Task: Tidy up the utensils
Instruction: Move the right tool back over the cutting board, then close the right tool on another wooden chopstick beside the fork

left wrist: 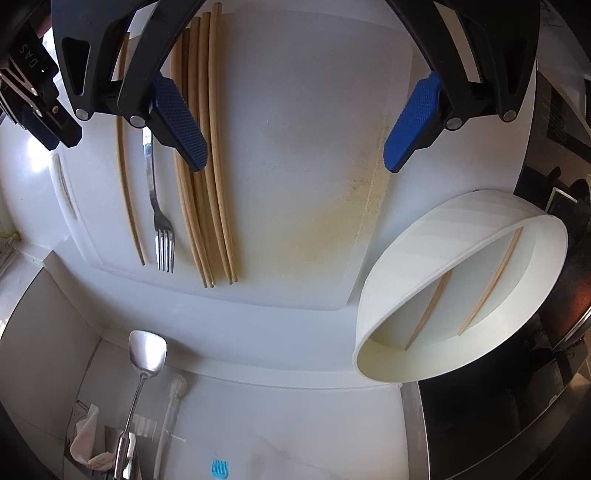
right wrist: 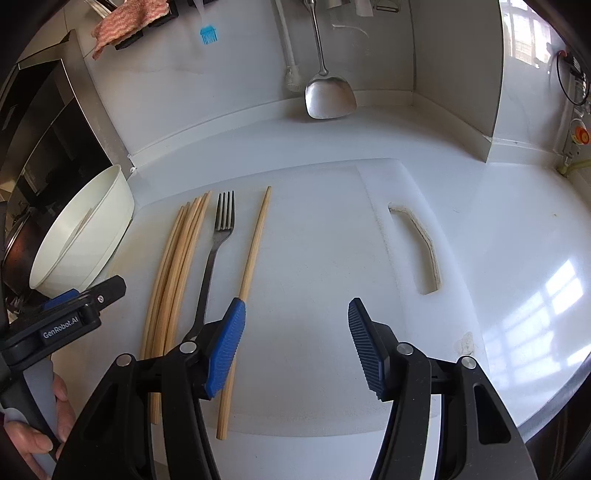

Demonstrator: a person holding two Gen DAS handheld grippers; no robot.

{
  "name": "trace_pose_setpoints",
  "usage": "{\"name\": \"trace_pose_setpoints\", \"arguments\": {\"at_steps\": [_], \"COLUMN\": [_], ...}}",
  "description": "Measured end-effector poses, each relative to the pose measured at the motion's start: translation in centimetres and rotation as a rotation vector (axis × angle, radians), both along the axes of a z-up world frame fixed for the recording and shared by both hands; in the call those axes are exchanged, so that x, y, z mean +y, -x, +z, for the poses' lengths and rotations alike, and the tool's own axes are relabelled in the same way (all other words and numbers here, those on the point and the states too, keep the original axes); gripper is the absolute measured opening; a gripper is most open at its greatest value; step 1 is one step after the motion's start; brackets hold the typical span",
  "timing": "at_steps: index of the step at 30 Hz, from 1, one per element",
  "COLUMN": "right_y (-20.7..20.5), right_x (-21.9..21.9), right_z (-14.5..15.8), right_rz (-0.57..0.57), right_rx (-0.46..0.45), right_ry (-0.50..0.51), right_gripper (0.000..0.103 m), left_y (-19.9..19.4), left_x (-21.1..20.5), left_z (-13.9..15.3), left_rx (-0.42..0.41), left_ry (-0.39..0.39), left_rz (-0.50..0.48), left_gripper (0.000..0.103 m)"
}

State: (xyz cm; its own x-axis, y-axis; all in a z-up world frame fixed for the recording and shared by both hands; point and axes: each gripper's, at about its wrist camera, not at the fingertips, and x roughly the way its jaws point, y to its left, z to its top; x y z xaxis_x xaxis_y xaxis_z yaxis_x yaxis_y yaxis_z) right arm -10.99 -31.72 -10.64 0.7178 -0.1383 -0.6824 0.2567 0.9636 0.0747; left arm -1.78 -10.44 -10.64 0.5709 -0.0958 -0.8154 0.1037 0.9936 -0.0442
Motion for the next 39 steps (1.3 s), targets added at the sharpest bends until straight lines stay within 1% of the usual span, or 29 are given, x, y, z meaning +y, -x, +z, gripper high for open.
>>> {"name": "trace_pose_setpoints", "arguments": {"at_steps": [4, 7, 10, 16, 22, 24, 26, 30, 35, 39], "right_y": [-0.2, -0.2, 0.0, -0.1, -0.2, -0.2, -0.2, -0.3, -0.6, -1.0], "right_x": [0.5, 0.8, 1.0, 1.1, 1.2, 1.1, 1.0, 0.8, 0.7, 0.8], "right_z": [-0.6, -0.7, -0.7, -0.9, -0.6, -0.5, -0.4, -0.3, -0.5, -0.5], "right_rz": [0.009, 0.013, 0.013, 0.008, 0.006, 0.0, -0.004, -0.01, -0.013, -0.018], "right_rx": [-0.031, -0.04, -0.042, -0.046, -0.061, -0.066, -0.069, -0.07, -0.061, -0.052], "right_ry": [0.015, 0.016, 0.021, 0.011, 0.011, 0.011, 0.012, 0.013, 0.018, 0.027], "right_gripper": [0.057, 0.057, 0.057, 0.057, 0.057, 0.057, 0.057, 0.057, 0.057, 0.057], "left_y": [-0.1, -0.4, -0.5, -0.4, -0.5, -0.4, -0.3, -0.5, -0.3, -0.4], "left_x": [0.5, 0.6, 0.2, -0.4, -0.3, -0.7, -1.0, -0.7, -1.0, -0.1], "left_z": [-0.6, -1.2, -1.6, -2.2, -2.6, -2.7, -2.6, -2.8, -2.5, -2.5], "left_rx": [-0.041, -0.04, -0.031, -0.028, -0.006, -0.003, -0.013, -0.01, -0.039, -0.033], "left_ry": [0.04, 0.057, 0.055, 0.017, 0.032, 0.013, -0.004, 0.003, -0.042, -0.029], "left_rz": [0.013, 0.013, -0.001, -0.014, -0.019, -0.024, -0.025, -0.021, -0.021, 0.001], "left_gripper": [0.095, 0.095, 0.095, 0.095, 0.095, 0.094, 0.094, 0.098, 0.098, 0.098]}}
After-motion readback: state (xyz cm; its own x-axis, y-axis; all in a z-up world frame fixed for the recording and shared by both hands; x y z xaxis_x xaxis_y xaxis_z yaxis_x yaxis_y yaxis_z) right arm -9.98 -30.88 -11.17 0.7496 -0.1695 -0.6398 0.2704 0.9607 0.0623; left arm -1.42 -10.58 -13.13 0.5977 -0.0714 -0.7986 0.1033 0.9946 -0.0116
